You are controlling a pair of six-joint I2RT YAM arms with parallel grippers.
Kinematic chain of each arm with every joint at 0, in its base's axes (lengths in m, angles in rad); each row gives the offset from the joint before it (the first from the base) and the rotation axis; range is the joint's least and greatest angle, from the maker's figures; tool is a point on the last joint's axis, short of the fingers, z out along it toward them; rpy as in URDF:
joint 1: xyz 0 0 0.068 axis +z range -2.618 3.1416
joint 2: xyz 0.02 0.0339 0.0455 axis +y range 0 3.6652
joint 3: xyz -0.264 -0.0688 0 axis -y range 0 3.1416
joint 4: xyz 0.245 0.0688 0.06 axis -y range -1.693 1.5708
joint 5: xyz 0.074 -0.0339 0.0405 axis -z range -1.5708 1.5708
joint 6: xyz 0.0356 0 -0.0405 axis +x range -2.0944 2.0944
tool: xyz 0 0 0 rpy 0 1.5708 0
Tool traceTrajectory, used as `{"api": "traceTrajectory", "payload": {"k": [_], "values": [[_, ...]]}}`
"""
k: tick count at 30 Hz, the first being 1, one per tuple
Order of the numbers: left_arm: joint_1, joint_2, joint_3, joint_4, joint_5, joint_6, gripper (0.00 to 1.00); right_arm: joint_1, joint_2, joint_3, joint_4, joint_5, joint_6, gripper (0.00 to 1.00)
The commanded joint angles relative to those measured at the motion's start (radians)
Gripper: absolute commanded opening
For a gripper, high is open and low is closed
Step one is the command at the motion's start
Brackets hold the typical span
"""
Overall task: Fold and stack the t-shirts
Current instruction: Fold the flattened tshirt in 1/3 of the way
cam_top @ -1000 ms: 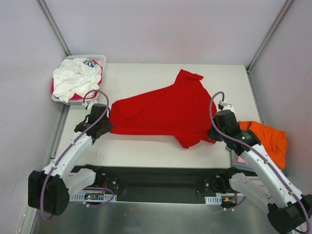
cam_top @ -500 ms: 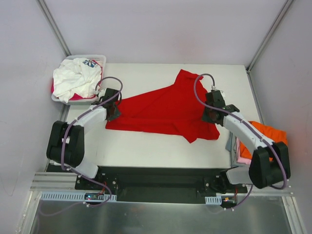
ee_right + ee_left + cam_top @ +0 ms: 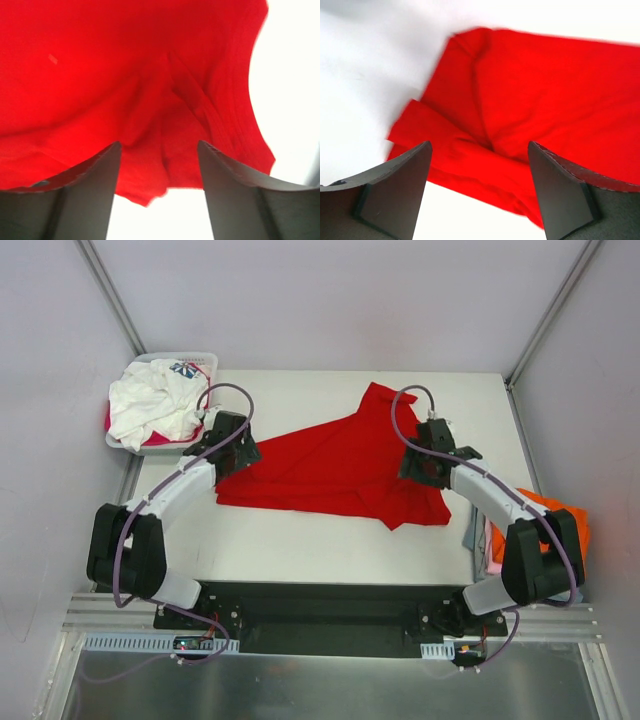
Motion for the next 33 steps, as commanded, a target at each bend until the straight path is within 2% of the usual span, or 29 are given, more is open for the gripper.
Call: {"api": "traceTrajectory", "payload": {"k": [1, 4, 11, 28, 30, 31, 32, 33], "values": [[-0.063, -0.077, -0.063, 0.006, 0.033, 0.031, 0.77, 0.008, -0.062, -0.131, -0.012, -0.020, 0.032, 0.62], [-0.071, -0.100, -0.112, 0.016, 0.038, 0.009, 0.77, 0.005, -0.053, -0.199, 0.019, -0.009, 0.064, 0.55], [-0.085, -0.094, -0.155, 0.025, 0.053, 0.008, 0.76, 0.005, 0.029, -0.147, 0.050, 0.063, 0.087, 0.42], [-0.097, -0.085, -0.190, 0.043, 0.072, 0.006, 0.73, -0.033, 0.152, -0.077, 0.136, 0.051, 0.104, 0.38], [-0.097, -0.085, -0.190, 0.045, 0.073, 0.006, 0.68, -0.033, 0.164, -0.057, 0.143, 0.046, 0.101, 0.23], [-0.097, -0.085, -0.192, 0.045, 0.072, 0.006, 0.65, -0.031, 0.163, -0.050, 0.145, 0.045, 0.098, 0.07], [-0.096, -0.085, -0.192, 0.045, 0.072, 0.009, 0.61, -0.031, 0.158, -0.044, 0.143, 0.046, 0.095, 0.01], [-0.097, -0.089, -0.193, 0.045, 0.072, 0.008, 0.56, -0.030, 0.152, -0.031, 0.137, 0.051, 0.093, 0.01]]}}
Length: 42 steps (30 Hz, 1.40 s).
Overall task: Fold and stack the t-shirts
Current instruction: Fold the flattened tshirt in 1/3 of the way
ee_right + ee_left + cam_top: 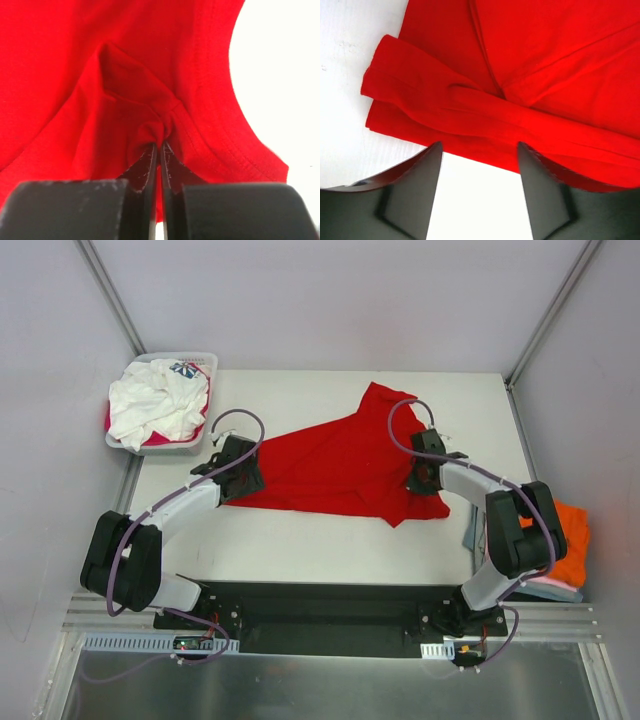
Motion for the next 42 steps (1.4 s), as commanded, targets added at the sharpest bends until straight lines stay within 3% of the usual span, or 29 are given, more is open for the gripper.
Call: {"api": "traceTrajectory", "payload": {"k": [1, 6, 10, 14, 23, 30, 36, 42], "values": [[-0.010, -0.017, -0.012, 0.018, -0.002, 0.006, 0.54, 0.000, -0.013, 0.068, 0.025, 0.007, -0.002, 0.01], [-0.008, -0.022, -0.014, 0.017, -0.015, 0.007, 0.54, 0.020, -0.090, 0.132, -0.055, 0.025, -0.023, 0.01], [-0.008, -0.011, -0.007, 0.017, -0.013, 0.006, 0.57, 0.024, -0.100, 0.154, -0.098, 0.036, -0.032, 0.31], [-0.010, 0.003, 0.000, 0.018, -0.008, 0.007, 0.58, 0.021, -0.074, 0.133, -0.116, 0.068, -0.023, 0.46], [-0.010, 0.008, -0.011, 0.025, -0.013, 0.004, 0.59, 0.011, -0.160, -0.042, -0.072, 0.071, 0.035, 0.47], [-0.010, 0.049, -0.050, 0.034, -0.027, -0.046, 0.62, -0.112, -0.179, -0.217, 0.017, -0.050, 0.089, 0.45], [-0.008, 0.090, -0.079, 0.043, -0.036, -0.097, 0.65, -0.207, -0.215, -0.240, -0.023, -0.025, 0.101, 0.45], [-0.010, 0.077, -0.087, 0.052, -0.033, -0.083, 0.64, -0.206, -0.284, -0.211, -0.052, -0.025, 0.045, 0.45]]}}
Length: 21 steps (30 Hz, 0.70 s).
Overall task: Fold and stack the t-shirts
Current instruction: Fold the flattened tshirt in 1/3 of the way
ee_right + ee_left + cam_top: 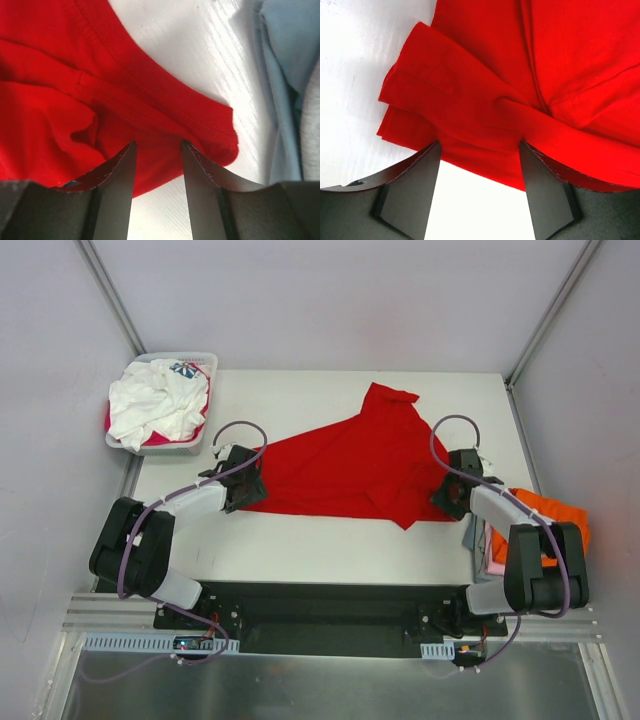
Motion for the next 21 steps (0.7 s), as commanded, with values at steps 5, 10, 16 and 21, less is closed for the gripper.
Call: {"api": "traceTrajectory", "payload": {"k": [5, 10, 16, 21], "values": [[-0.008, -0.054, -0.015, 0.000, -0.030, 0.004, 0.64, 0.096, -0.137, 0.100, -0.108, 0.059, -0.062, 0.47], [-0.008, -0.073, -0.012, 0.000, -0.020, 0.008, 0.64, 0.113, -0.087, 0.157, -0.096, 0.039, -0.070, 0.48], [-0.010, -0.074, -0.017, 0.000, -0.010, 0.013, 0.64, 0.113, 0.035, 0.223, -0.071, 0.034, -0.069, 0.49], [-0.010, -0.087, -0.028, 0.000, -0.010, 0.015, 0.64, 0.113, 0.119, 0.246, -0.057, 0.002, -0.056, 0.47]]}}
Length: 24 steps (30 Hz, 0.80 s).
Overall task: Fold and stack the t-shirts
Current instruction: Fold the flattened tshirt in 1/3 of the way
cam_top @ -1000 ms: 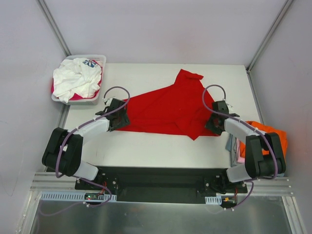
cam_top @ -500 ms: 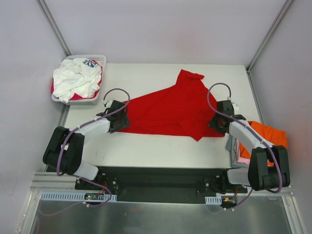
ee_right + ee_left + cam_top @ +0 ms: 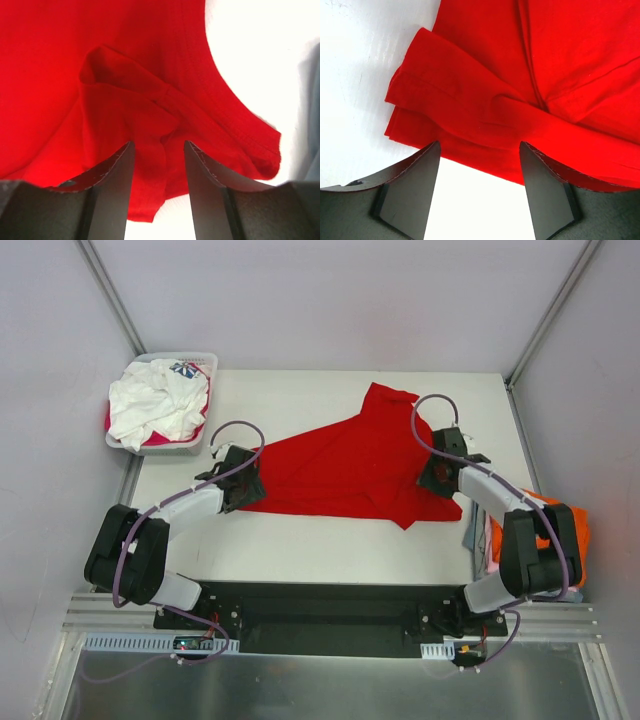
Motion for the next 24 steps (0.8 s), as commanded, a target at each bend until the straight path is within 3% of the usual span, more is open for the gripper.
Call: {"api": "traceTrajectory", "payload": {"k": [1, 4, 9, 16, 24], "values": [[-0.010, -0.044, -0.011, -0.002, -0.011, 0.014, 0.64, 0.001, 0.048, 0.046, 0.027, -0.024, 0.006, 0.46], [-0.008, -0.047, -0.014, -0.004, -0.014, 0.017, 0.64, 0.001, 0.074, 0.048, 0.043, -0.047, 0.008, 0.37], [-0.008, -0.049, -0.016, -0.004, -0.014, 0.022, 0.60, 0.002, 0.102, 0.092, 0.041, -0.064, 0.005, 0.01], [-0.010, -0.075, -0.017, -0.004, -0.018, 0.031, 0.55, 0.031, 0.084, 0.192, 0.015, -0.075, -0.020, 0.01], [-0.010, -0.099, -0.007, -0.007, -0.017, 0.039, 0.55, 0.062, 0.237, 0.406, -0.006, -0.135, -0.041, 0.01]]}}
